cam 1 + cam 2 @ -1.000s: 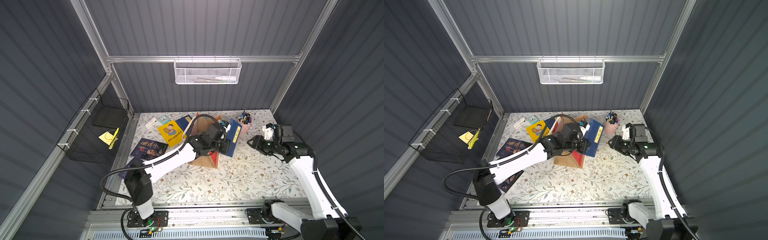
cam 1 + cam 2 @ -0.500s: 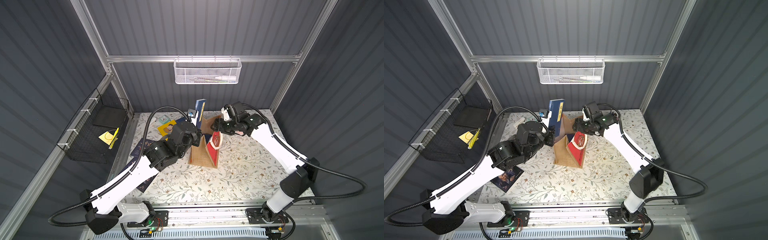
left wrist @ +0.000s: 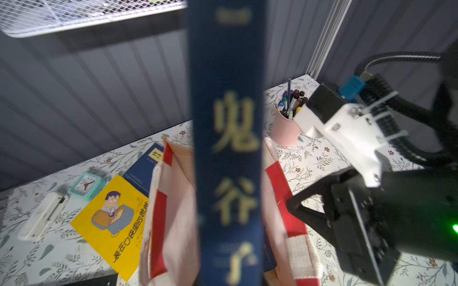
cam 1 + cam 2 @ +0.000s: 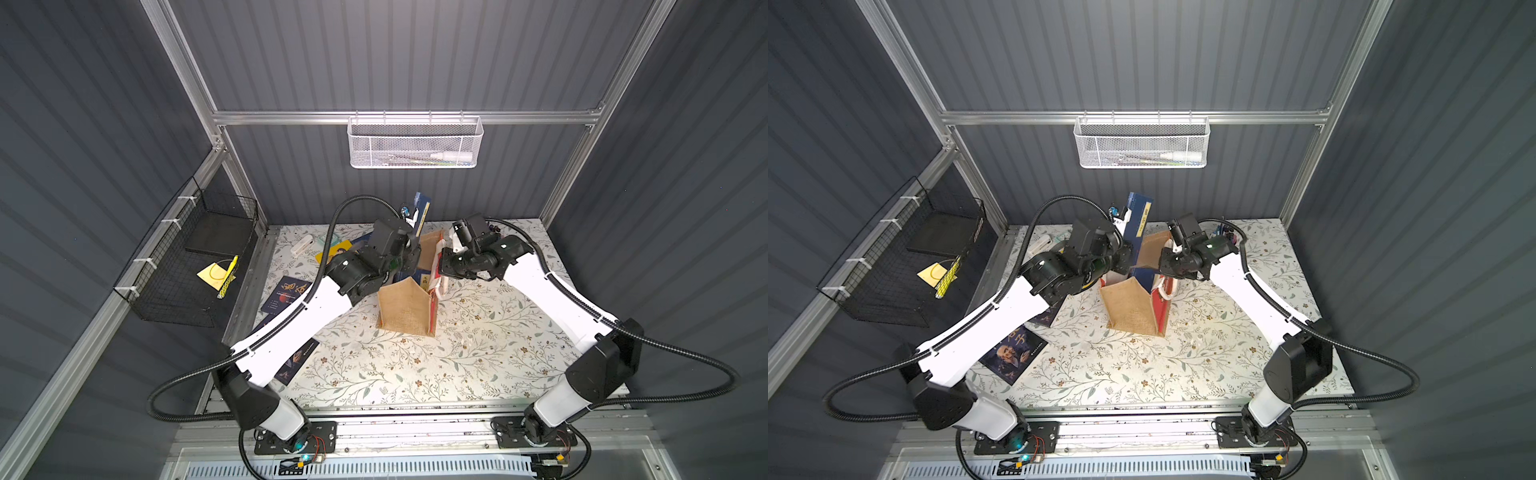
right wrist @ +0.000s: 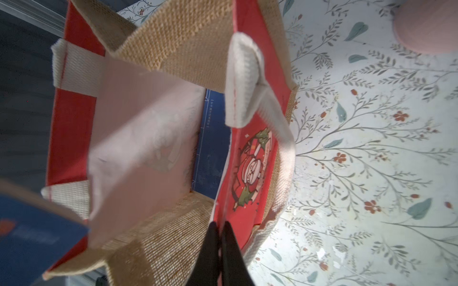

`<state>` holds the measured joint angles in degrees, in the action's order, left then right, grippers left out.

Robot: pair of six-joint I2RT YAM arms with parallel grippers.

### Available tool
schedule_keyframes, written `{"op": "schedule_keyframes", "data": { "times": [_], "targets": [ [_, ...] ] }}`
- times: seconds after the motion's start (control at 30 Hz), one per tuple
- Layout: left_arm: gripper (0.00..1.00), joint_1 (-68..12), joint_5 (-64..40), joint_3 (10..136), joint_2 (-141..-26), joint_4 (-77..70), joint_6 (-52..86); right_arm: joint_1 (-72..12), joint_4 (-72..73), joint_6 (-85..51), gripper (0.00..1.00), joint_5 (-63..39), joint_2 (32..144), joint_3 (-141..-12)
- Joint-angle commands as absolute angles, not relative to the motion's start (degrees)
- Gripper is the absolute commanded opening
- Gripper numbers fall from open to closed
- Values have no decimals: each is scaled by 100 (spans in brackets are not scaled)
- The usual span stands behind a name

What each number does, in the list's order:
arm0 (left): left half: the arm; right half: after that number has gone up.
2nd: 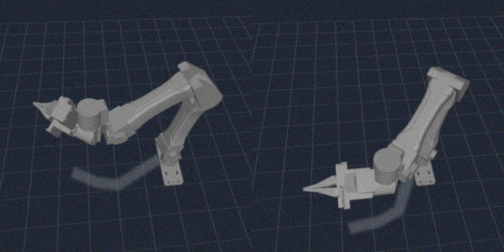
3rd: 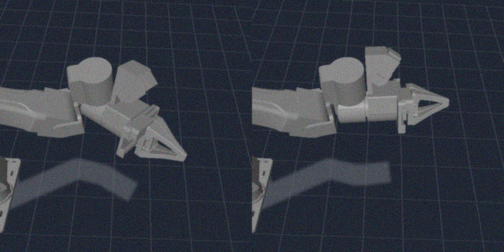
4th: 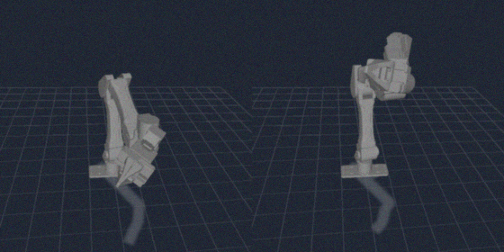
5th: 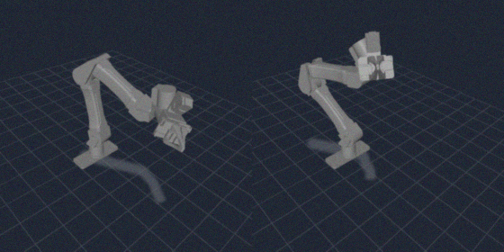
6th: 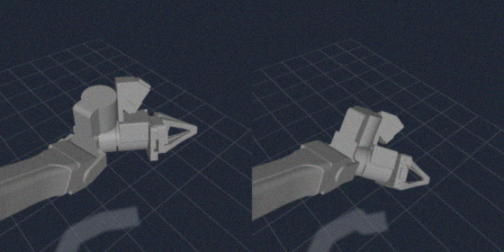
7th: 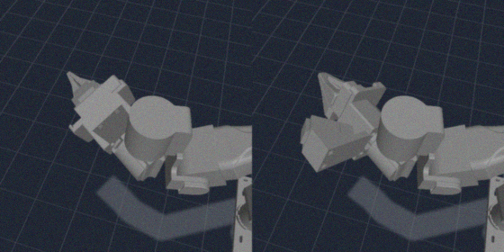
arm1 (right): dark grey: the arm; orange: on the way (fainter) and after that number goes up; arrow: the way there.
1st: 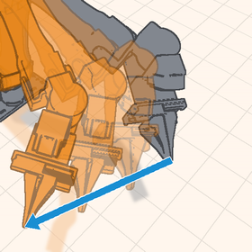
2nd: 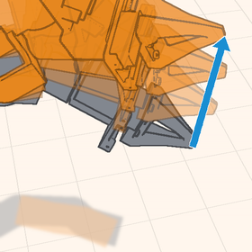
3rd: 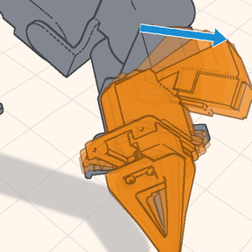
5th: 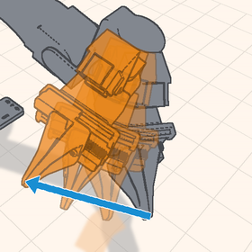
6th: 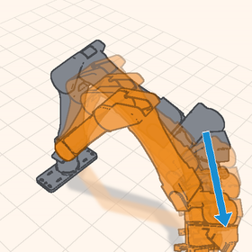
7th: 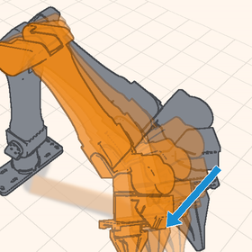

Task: Put the books into the canvas bag
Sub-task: Place the book in the canvas bag.

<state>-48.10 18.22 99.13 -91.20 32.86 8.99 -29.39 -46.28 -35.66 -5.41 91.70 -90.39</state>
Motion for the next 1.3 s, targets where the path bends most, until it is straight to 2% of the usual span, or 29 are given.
{"op": "schedule_keyframes", "data": {
  "times": [0.0,0.17,0.53,0.73,1.03,1.27],
  "targets": [
    [0,-4755,1134,10413,-9571,3133,764,-2788,-4684,-3468,5,-717,8952,-8891],
    [0,-4753,428,10567,-10142,3503,863,-2586,-4730,-3369,4,-1038,8845,-8824],
    [0,-4751,453,9482,-9861,3942,1363,-2410,-4860,-3158,1,-1169,8789,-8799],
    [0,-4748,646,10190,-10576,4853,1632,-2380,-4824,-3095,0,-1284,8754,-8750],
    [0,-4715,374,11345,-11704,5702,2248,-2379,-4807,-3053,0,-1476,8762,-8720],
    [0,-4393,533,11150,-11764,5774,2784,-2378,-4860,-2985,0,-1468,8745,-8710]
  ]
}}
